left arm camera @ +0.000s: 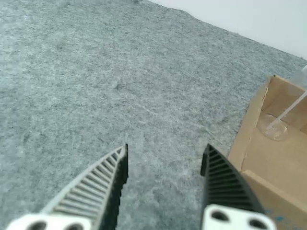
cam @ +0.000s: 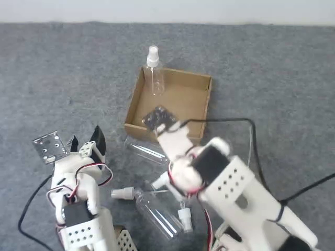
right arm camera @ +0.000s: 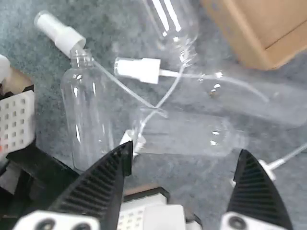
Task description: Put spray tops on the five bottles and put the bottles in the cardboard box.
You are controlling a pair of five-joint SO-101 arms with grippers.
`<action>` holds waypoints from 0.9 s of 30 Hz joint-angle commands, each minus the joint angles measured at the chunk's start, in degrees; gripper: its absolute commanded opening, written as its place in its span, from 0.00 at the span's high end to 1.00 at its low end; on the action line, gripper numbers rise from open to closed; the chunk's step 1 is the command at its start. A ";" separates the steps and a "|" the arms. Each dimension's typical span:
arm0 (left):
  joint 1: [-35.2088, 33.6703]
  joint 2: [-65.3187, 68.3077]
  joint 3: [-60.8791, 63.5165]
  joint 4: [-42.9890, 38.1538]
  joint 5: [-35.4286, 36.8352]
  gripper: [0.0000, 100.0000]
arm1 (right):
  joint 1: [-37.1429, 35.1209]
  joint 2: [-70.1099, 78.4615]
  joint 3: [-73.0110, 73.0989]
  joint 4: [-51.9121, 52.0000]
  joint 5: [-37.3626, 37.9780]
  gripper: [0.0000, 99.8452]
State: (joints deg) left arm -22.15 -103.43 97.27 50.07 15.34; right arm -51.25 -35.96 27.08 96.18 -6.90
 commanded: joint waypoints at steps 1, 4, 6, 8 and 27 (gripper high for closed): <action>-0.09 -1.32 -0.75 -2.02 -0.09 0.76 | -6.90 -7.78 8.35 -7.34 -4.40 0.72; -0.09 -1.32 -0.75 -2.02 -0.09 0.76 | -11.47 -11.38 14.77 -11.65 -5.19 0.72; -0.09 -1.32 -0.75 -2.02 -0.09 0.76 | -13.93 -13.32 18.29 -14.29 -6.33 0.72; -0.09 -1.32 -0.75 -1.93 -0.09 0.76 | -15.87 -14.64 21.01 -16.66 -8.00 0.72; -0.09 -1.32 -0.75 -1.93 -0.09 0.76 | -24.48 -15.52 33.41 -31.16 -16.09 0.72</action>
State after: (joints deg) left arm -22.15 -103.43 97.27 50.07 15.34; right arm -74.90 -49.67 57.93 70.15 -22.37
